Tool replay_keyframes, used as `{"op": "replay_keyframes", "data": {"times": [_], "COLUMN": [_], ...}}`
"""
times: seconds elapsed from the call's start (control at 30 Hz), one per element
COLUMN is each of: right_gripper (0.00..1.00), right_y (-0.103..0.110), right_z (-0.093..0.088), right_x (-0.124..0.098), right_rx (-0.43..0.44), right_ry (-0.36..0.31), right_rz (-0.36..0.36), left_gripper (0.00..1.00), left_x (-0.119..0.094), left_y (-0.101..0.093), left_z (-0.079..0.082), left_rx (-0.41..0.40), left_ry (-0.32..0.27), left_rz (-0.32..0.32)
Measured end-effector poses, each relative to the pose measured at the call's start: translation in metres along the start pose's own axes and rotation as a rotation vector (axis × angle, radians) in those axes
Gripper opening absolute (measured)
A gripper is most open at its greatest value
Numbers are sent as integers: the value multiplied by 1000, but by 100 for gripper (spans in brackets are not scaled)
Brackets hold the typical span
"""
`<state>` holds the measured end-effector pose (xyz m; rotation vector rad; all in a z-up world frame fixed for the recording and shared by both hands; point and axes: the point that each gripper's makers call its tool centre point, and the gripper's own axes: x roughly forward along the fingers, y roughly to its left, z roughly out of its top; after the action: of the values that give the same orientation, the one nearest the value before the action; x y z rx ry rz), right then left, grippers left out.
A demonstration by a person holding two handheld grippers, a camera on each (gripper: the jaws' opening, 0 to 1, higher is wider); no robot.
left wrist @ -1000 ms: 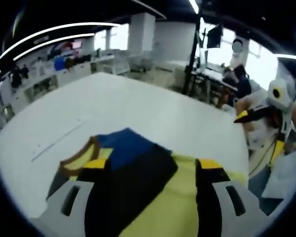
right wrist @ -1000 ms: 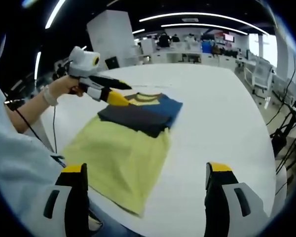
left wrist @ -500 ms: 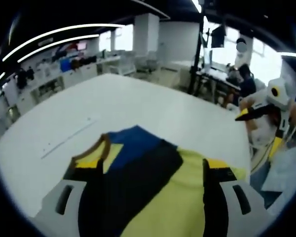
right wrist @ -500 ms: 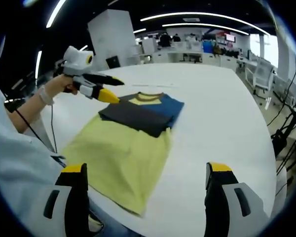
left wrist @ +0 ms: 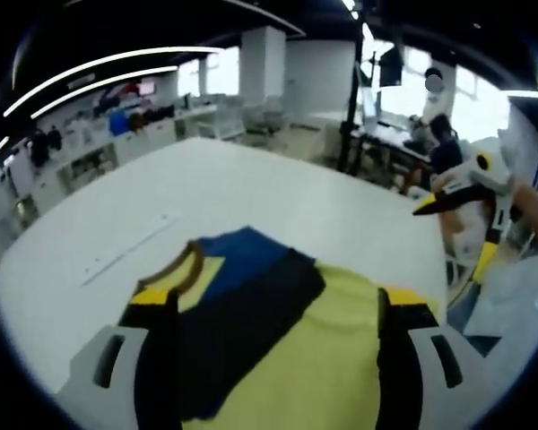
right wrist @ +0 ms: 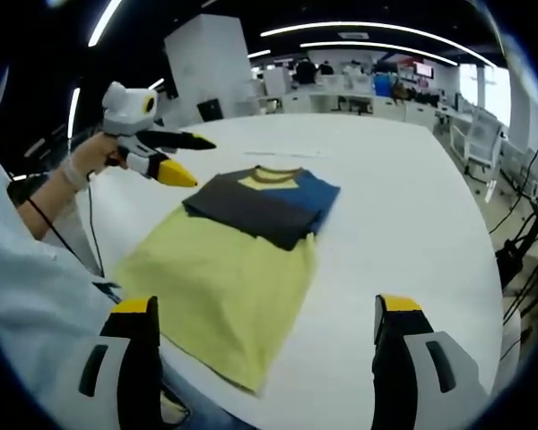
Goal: Fold the garment on the visible template until the final outline fits inside the template.
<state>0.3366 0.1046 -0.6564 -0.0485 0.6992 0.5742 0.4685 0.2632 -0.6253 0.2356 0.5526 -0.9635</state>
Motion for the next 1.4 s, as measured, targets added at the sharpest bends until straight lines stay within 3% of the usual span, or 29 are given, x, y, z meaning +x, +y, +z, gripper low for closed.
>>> {"op": "replay_keyframes", "data": {"times": [0.23, 1.0, 1.4], "right_gripper": [99, 99, 100], "right_y": [4, 11, 16], "right_z": [2, -1, -2], "right_x": [1, 4, 3], "right_rx": [-13, -33, -40], "right_ry": [1, 20, 24], "right_rz": [14, 43, 48], "left_gripper": [95, 99, 100], "left_x": [-9, -29, -43], "left_y": [-6, -9, -2], "left_z": [4, -4, -2], "left_rx": [38, 4, -3], "left_ry": [-6, 2, -22], "left_rz": [-21, -14, 34]}}
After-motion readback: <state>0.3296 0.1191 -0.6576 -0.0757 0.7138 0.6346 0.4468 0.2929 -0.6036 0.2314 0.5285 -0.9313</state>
